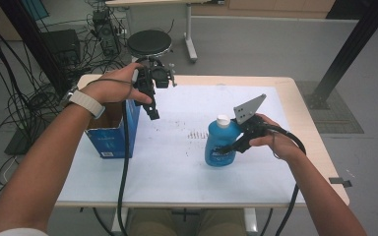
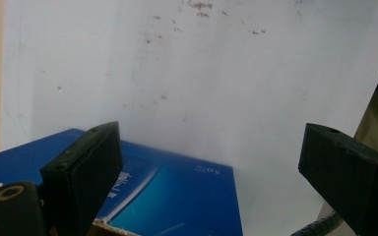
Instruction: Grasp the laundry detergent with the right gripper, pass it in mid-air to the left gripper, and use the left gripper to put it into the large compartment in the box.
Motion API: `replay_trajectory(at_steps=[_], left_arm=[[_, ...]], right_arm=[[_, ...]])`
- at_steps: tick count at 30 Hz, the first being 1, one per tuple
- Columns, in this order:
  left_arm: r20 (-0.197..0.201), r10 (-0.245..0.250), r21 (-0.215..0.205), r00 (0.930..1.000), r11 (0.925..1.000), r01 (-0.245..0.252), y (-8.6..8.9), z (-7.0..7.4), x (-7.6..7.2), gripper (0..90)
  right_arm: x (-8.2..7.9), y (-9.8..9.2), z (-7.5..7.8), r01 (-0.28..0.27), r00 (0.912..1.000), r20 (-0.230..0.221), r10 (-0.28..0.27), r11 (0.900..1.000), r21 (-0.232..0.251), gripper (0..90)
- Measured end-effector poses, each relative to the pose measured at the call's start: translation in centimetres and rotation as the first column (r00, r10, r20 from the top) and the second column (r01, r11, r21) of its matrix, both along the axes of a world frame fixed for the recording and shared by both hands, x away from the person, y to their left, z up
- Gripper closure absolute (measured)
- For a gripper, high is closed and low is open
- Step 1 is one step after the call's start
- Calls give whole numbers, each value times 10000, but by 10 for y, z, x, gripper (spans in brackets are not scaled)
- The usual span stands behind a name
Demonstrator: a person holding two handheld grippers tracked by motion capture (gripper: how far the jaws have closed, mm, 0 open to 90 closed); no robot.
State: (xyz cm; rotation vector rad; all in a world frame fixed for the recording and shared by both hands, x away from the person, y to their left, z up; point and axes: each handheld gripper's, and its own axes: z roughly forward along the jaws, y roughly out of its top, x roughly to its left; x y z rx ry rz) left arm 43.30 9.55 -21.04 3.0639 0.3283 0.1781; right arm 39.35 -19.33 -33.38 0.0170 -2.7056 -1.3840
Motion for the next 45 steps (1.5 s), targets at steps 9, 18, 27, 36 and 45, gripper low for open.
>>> replay_trajectory(at_steps=[9,18,27,36,45], left_arm=[[27,-347,-118,9994,9993,348,-7,26,-15,99],[56,-658,-112,9978,9978,659,-15,57,-33,101],[-85,-906,104,9959,9958,906,-21,75,-46,100],[-388,-1272,39,9911,9918,1274,-27,89,-52,97],[-603,-1481,108,9871,9888,1490,-37,96,-54,97]], right_arm=[[0,10,26,798,9965,-233,-804,9965,-265,431],[-4,23,51,1132,9936,-23,-1133,9930,-323,432],[-3,40,69,1092,9940,-21,-1094,9929,-465,433],[-4,54,77,857,9963,-12,-858,9953,-458,432],[-1,68,76,642,9978,-141,-652,9963,-575,433]])
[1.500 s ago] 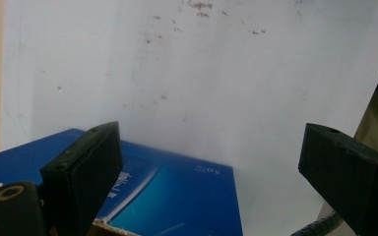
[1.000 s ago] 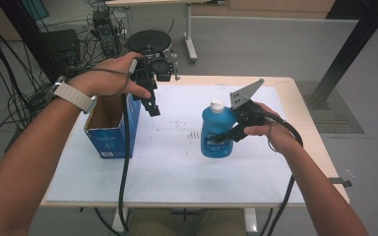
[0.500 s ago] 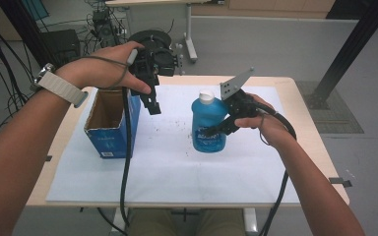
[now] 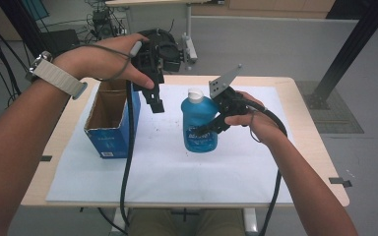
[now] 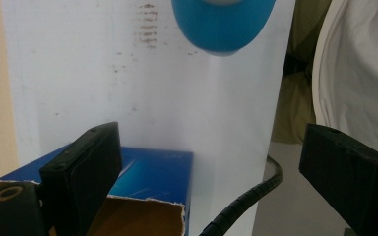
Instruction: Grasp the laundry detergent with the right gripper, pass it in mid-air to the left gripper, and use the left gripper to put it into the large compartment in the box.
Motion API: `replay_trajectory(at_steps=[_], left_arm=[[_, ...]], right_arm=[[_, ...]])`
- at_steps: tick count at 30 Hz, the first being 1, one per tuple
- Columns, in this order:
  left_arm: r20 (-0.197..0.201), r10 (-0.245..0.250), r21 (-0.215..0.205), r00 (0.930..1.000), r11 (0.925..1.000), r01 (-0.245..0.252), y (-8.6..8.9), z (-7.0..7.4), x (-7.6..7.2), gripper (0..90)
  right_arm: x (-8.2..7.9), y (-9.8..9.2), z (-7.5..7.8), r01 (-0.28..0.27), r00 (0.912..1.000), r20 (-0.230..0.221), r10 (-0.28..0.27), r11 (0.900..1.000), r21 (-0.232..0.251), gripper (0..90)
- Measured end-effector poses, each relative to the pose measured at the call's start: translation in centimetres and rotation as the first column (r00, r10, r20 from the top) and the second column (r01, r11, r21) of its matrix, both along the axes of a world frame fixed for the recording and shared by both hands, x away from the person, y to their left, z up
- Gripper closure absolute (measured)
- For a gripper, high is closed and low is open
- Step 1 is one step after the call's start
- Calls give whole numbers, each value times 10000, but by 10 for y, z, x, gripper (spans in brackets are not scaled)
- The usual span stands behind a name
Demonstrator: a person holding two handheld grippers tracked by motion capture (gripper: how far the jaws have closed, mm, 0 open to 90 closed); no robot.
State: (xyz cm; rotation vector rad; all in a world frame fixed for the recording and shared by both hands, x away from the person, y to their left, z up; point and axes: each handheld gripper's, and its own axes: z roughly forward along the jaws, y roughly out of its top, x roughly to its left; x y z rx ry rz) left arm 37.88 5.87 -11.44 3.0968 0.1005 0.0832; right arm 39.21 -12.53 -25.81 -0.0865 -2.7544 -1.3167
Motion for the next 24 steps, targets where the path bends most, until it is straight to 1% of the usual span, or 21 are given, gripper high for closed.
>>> replay_trajectory(at_steps=[5,8,10,12,17,24], left_arm=[[-223,-7,-12,9998,10000,7,-6,2,1,96],[-227,-94,-28,9997,10000,93,-10,3,0,97],[-250,-100,-40,9996,9999,99,-14,5,0,97],[-249,-86,-62,9997,9999,85,-16,5,0,97],[-270,-140,-73,9995,9999,138,-23,9,1,96],[-283,-173,-23,9994,9998,173,-33,8,5,92]], right_arm=[[1,7,-1,-96,9999,-73,95,10000,-8,433],[1,10,-1,-163,9999,-43,163,9999,2,433],[1,12,-1,-224,9997,-94,224,9997,27,433],[2,14,-1,-242,9997,-49,242,9997,45,433],[1,20,-2,-365,9993,-111,365,9993,-73,433],[0,24,-1,-504,9987,-66,504,9987,15,433]])
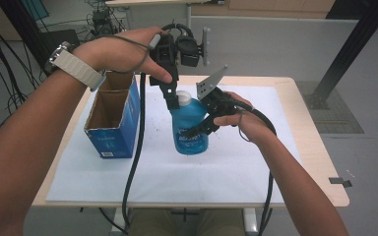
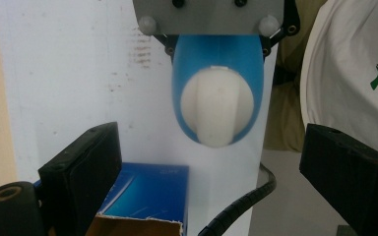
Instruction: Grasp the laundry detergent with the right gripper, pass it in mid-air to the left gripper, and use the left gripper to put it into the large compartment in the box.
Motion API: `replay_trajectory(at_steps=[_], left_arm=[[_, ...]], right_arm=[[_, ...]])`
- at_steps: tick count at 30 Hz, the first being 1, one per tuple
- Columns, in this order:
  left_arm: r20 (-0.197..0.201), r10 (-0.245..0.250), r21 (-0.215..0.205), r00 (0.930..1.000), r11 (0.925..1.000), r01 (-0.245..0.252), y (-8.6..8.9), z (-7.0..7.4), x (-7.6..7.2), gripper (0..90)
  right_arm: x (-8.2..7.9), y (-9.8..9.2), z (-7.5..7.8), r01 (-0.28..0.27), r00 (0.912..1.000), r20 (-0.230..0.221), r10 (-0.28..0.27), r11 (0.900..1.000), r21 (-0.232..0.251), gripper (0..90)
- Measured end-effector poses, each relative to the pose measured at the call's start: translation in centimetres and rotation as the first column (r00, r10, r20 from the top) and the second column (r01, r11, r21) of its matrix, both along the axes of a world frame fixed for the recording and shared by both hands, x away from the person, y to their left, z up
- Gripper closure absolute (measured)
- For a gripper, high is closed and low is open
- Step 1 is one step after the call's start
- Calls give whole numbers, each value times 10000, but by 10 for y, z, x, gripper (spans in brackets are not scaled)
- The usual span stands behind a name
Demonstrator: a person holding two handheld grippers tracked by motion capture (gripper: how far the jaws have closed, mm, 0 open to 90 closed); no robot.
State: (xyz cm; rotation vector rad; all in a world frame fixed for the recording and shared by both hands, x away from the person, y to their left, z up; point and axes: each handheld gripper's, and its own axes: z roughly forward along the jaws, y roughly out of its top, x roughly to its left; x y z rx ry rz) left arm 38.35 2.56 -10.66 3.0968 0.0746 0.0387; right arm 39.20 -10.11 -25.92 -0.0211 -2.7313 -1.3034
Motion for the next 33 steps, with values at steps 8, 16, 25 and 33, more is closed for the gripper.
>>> replay_trajectory(at_steps=[8,16,25,33], left_arm=[[9,10,68,10000,10000,-10,-8,-4,3,92],[2,-4,8,10000,10000,4,-11,-6,4,93],[3,-30,-2,10000,10000,30,-14,-7,4,97],[-34,0,42,10000,10000,0,-15,-8,3,99]], right_arm=[[0,1,2,-105,9999,97,105,9999,30,432],[0,0,2,-141,9998,125,140,9999,99,432],[-1,-1,2,-122,9998,142,120,9999,122,432],[-2,-2,3,-116,9998,155,114,9998,131,432]])
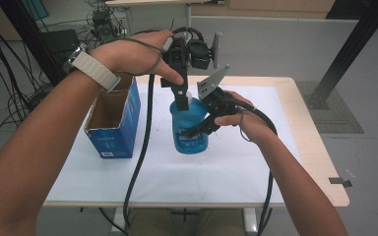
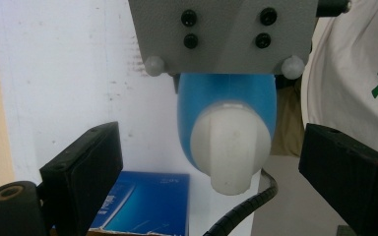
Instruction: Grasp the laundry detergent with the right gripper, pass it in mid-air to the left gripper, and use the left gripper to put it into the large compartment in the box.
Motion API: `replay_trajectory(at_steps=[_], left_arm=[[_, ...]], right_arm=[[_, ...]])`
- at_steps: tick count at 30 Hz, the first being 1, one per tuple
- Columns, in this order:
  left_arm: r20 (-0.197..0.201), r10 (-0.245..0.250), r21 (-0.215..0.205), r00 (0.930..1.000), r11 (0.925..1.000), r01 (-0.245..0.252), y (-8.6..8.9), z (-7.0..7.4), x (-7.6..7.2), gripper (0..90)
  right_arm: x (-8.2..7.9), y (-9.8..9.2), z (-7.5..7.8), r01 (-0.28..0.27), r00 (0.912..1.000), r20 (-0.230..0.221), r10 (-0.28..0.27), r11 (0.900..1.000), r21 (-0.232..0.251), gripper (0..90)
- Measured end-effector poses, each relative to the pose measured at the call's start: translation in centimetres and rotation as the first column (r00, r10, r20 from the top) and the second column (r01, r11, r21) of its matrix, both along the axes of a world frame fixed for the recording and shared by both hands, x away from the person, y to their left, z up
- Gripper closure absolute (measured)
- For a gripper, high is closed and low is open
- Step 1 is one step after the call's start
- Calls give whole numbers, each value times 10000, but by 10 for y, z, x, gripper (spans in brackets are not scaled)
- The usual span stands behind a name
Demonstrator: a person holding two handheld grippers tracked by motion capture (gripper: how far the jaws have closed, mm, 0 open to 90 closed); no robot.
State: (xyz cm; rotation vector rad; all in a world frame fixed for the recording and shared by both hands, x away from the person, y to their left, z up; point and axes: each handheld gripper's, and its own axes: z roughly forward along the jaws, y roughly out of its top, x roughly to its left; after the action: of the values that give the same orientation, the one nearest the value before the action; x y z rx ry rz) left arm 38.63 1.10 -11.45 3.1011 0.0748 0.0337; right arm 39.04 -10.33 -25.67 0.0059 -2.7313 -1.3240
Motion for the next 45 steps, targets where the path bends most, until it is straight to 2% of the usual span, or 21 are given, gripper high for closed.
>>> replay_trajectory(at_steps=[11,45], left_arm=[[29,-12,-76,10000,10000,12,1,-1,-1,100],[78,126,-140,9999,9998,-125,6,-1,-1,100]], right_arm=[[0,-3,1,138,9999,31,-138,9999,59,433],[0,-1,1,-4,10000,65,4,10000,-41,431]])
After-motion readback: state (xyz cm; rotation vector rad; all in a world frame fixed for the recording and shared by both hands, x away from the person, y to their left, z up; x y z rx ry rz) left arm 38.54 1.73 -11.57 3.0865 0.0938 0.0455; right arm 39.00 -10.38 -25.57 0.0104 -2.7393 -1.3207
